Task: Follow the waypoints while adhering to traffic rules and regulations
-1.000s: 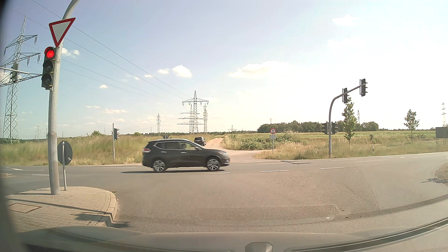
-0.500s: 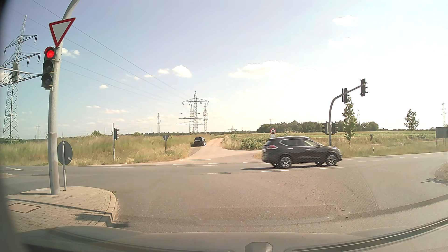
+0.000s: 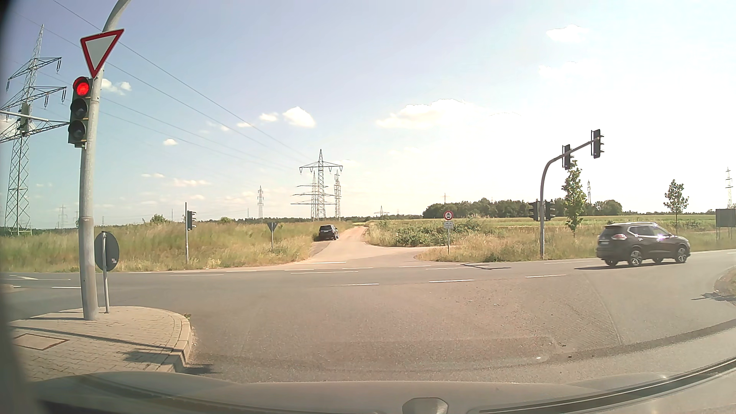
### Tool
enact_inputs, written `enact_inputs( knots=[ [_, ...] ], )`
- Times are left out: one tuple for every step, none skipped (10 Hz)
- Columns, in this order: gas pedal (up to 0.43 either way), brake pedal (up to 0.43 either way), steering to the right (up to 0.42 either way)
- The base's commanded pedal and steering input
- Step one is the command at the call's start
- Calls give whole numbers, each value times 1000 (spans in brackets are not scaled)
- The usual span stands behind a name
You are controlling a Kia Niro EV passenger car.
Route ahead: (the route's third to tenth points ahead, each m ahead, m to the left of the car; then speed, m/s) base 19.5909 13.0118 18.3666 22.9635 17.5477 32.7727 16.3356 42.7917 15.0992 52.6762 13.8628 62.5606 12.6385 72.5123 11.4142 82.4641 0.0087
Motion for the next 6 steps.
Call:
enact_inputs(
  knots=[
    [0, 274, -20],
    [0, 274, -20],
    [0, 274, -20],
    [0, 274, -20],
    [0, 274, -20],
    [0, 274, -20]
  ],
)
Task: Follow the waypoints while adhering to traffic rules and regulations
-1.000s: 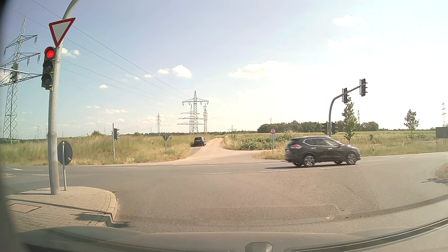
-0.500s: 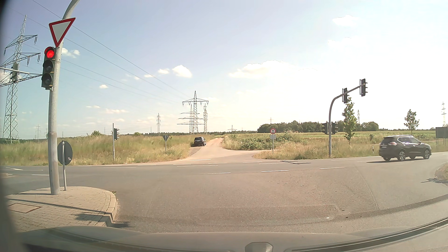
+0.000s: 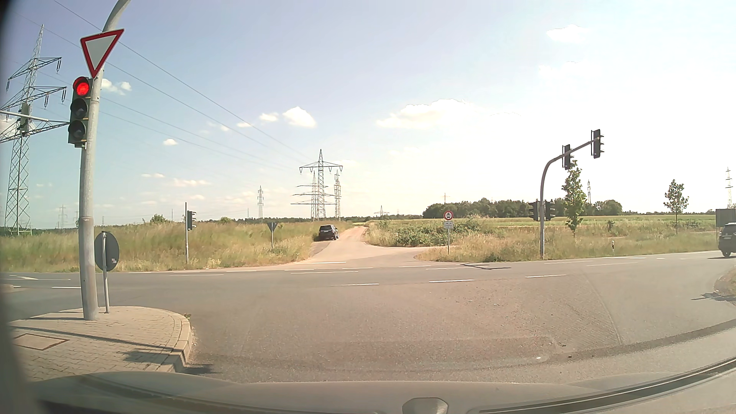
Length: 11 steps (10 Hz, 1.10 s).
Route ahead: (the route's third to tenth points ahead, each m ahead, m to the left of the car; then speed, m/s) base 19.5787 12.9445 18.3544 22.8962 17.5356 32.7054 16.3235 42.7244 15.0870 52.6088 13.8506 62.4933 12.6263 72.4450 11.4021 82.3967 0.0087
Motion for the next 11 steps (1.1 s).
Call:
enact_inputs(
  knots=[
    [0, 274, -20],
    [0, 274, -20],
    [0, 274, -20],
    [0, 274, -20],
    [0, 274, -19],
    [0, 274, -20],
    [0, 274, -20],
    [0, 274, -20],
    [0, 274, -20],
    [0, 274, -20],
    [0, 274, -20]
  ],
)
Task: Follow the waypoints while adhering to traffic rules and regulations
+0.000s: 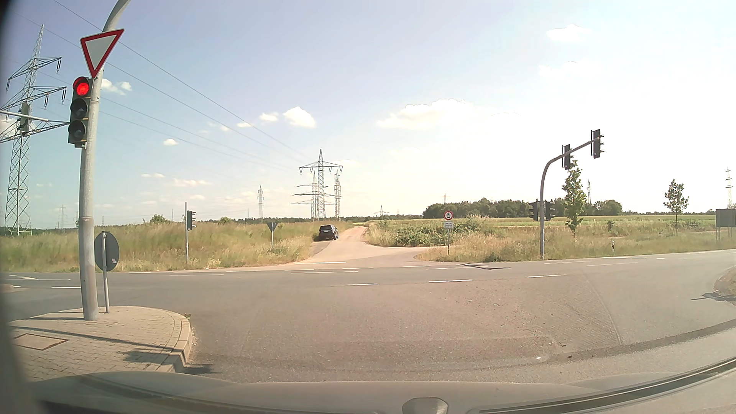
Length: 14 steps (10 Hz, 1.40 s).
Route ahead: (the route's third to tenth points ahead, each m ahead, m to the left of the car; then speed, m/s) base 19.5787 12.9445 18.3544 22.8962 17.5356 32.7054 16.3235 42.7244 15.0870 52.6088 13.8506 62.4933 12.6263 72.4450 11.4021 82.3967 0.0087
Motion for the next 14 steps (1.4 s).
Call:
enact_inputs(
  knots=[
    [0, 274, -20],
    [0, 274, -20],
    [0, 274, -20],
    [0, 274, -20],
    [0, 274, -20],
    [0, 274, -19],
    [0, 274, -20],
    [0, 274, -20],
    [0, 274, -20],
    [0, 274, -20],
    [0, 274, -20],
    [0, 274, -20],
    [0, 274, -20],
    [0, 274, -20]
  ],
)
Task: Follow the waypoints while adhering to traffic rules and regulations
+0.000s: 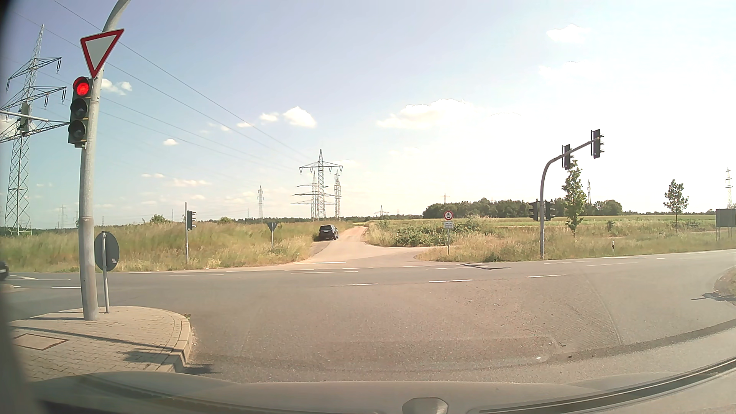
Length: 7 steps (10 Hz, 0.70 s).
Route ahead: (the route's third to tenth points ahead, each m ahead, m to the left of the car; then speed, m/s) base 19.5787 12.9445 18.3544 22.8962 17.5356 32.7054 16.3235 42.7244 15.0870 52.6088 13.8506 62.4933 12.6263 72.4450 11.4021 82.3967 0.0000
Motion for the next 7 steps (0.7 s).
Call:
enact_inputs(
  knots=[
    [0, 274, -20],
    [0, 274, -19],
    [0, 274, -20],
    [0, 274, -20],
    [0, 274, -20],
    [0, 274, -20],
    [0, 274, -20]
  ],
)
